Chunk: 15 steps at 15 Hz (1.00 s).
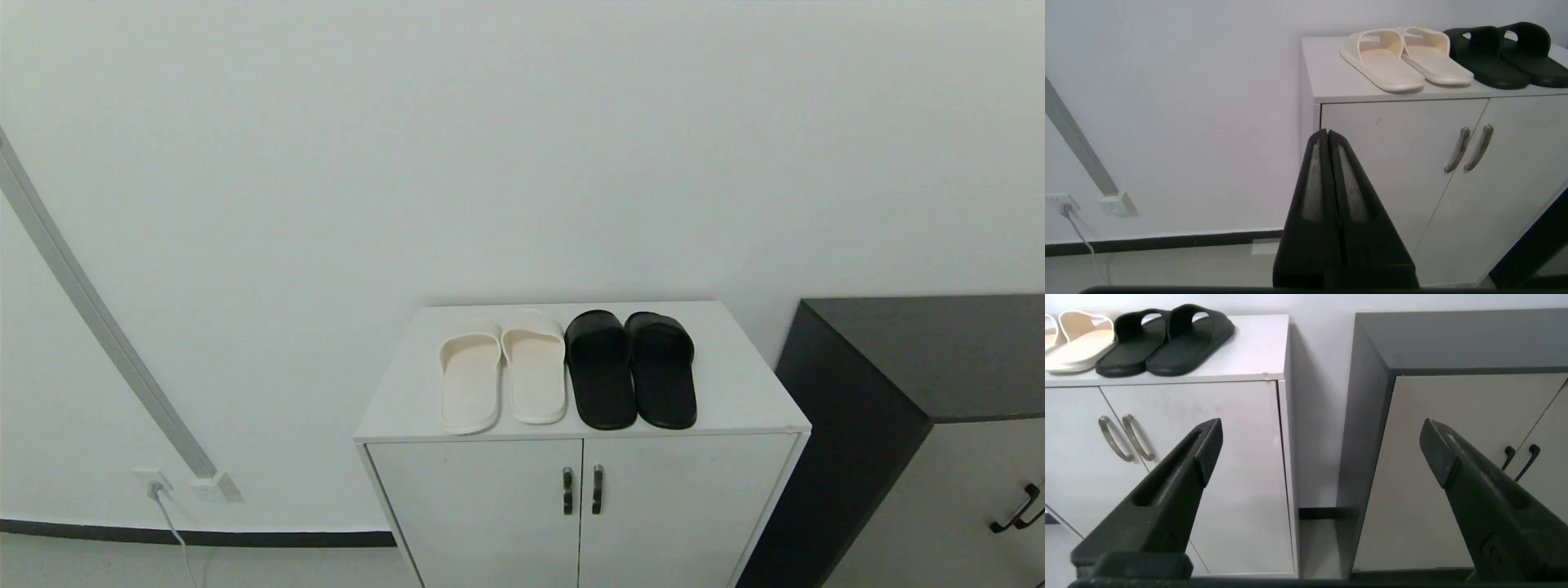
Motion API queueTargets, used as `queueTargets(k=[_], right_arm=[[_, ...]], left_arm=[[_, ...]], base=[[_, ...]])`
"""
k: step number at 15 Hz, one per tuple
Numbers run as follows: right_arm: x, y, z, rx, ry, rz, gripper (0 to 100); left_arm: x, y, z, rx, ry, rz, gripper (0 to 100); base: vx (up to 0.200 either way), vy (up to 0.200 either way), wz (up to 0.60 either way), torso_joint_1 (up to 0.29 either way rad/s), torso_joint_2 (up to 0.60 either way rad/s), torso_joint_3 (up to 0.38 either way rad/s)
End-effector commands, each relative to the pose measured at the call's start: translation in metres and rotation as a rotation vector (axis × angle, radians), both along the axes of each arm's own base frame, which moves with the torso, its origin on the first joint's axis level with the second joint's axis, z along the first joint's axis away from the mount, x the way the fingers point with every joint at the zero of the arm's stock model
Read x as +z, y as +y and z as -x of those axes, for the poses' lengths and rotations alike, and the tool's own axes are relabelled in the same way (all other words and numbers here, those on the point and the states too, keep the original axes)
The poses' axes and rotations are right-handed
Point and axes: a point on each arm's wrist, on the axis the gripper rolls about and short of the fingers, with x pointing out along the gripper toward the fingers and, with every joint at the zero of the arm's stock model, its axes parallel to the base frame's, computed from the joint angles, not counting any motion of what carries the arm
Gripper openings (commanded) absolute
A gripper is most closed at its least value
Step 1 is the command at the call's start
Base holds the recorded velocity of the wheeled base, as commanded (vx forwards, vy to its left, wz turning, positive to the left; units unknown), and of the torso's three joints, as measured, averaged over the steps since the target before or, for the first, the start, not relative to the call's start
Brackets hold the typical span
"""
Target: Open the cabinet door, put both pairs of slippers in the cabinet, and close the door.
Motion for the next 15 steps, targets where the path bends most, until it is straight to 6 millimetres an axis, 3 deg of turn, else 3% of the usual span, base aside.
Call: queueTargets(k=[1, 8, 9, 10, 11, 13, 15], right_arm=[[0.0, 0.0, 0.0, 0.0, 0.003, 0.001, 100], [0.001, 0.0, 0.0, 0.017, -0.005, 0.027, 100], [0.018, 0.0, 0.004, 0.015, -0.082, 0.009, 100], [0.056, 0.0, 0.013, 0.026, -0.151, -0.041, 100], [0.063, 0.0, 0.006, 0.038, -0.062, -0.039, 100], [0.057, 0.001, -0.008, 0.075, 0.068, -0.009, 100], [0.058, 0.004, -0.04, 0.174, 0.246, -0.053, 100]], left_arm=[[0.0, 0.0, 0.0, 0.0, 0.001, 0.0, 0], [0.0, 0.0, 0.0, 0.0, 0.001, 0.0, 0], [0.0, 0.0, 0.0, 0.0, 0.001, 0.0, 0], [0.0, 0.0, 0.0, 0.0, 0.001, 0.002, 0], [0.0, 0.0, 0.0, 0.0, 0.001, 0.002, 0], [0.0, 0.0, 0.0, 0.0, 0.001, 0.002, 0], [0.0, 0.0, 0.0, 0.0, 0.001, 0.002, 0]], base=[[0.0, 0.0, 0.0, 0.0, 0.0, 0.0], [0.0, 0.0, 0.0, 0.0, 0.0, 0.0], [0.0, 0.0, 0.0, 0.0, 0.0, 0.0], [0.0, 0.0, 0.0, 0.0, 0.0, 0.0], [0.0, 0.0, 0.0, 0.0, 0.0, 0.0], [0.0, 0.0, 0.0, 0.0, 0.0, 0.0], [0.0, 0.0, 0.0, 0.0, 0.0, 0.0]])
